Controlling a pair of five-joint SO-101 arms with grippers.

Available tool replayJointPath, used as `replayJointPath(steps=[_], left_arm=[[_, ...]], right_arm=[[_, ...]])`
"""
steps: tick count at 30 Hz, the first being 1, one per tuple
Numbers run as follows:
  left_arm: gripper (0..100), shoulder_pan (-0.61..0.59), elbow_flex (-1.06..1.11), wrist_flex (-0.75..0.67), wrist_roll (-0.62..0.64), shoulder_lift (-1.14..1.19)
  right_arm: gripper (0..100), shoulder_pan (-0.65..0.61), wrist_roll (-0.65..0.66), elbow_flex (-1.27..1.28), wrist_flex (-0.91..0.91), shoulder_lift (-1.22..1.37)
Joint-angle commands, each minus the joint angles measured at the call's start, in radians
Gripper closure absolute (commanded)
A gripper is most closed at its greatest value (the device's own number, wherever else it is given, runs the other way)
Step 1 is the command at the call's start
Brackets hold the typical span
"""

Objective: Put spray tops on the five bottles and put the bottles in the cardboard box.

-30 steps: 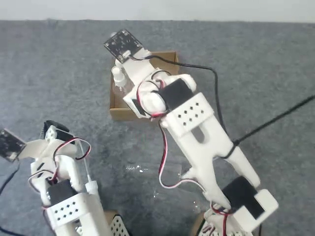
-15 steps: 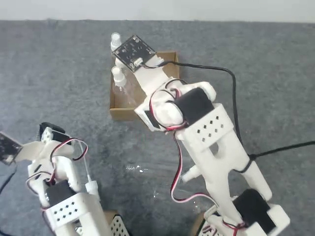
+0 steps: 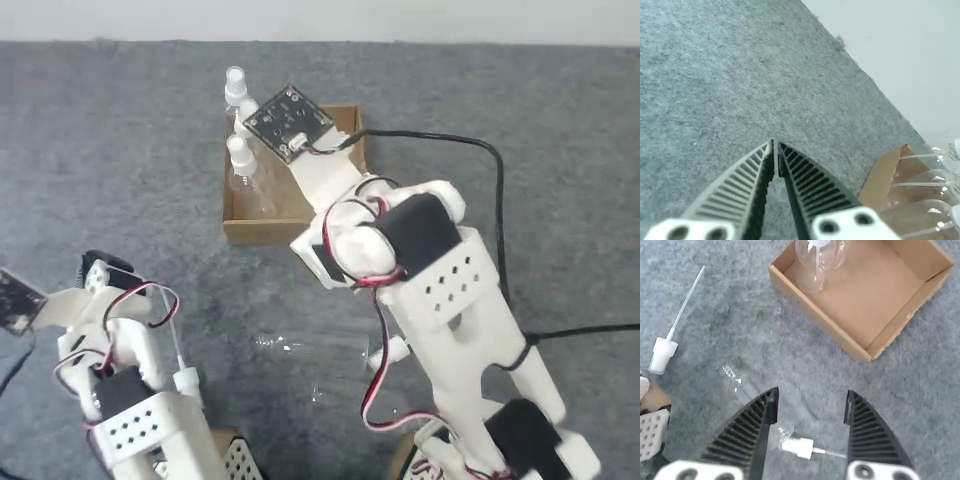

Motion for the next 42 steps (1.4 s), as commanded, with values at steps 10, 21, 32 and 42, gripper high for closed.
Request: replayJointPath(steps=[10, 21, 32, 42], left_arm=[[99, -0.006, -0.013, -0.032, -0.012, -0.014], [99, -0.005, -0.012, -0.032, -0.072, -0.014], [99, -0.006, -0.012, -0.034, -0.072, -0.014], [98, -0.009, -0.013, -0.035, -0.072, -0.014]], right_arm=[[84.6, -0.104, -0.002, 0.094, 0.054, -0.062], [84.7, -0.104, -0.002, 0.238, 0.053, -0.136], [84.3, -0.104, 0.000, 0.580, -0.136, -0.380], [84.3, -0.104, -0.006, 0.766, -0.231, -0.446]])
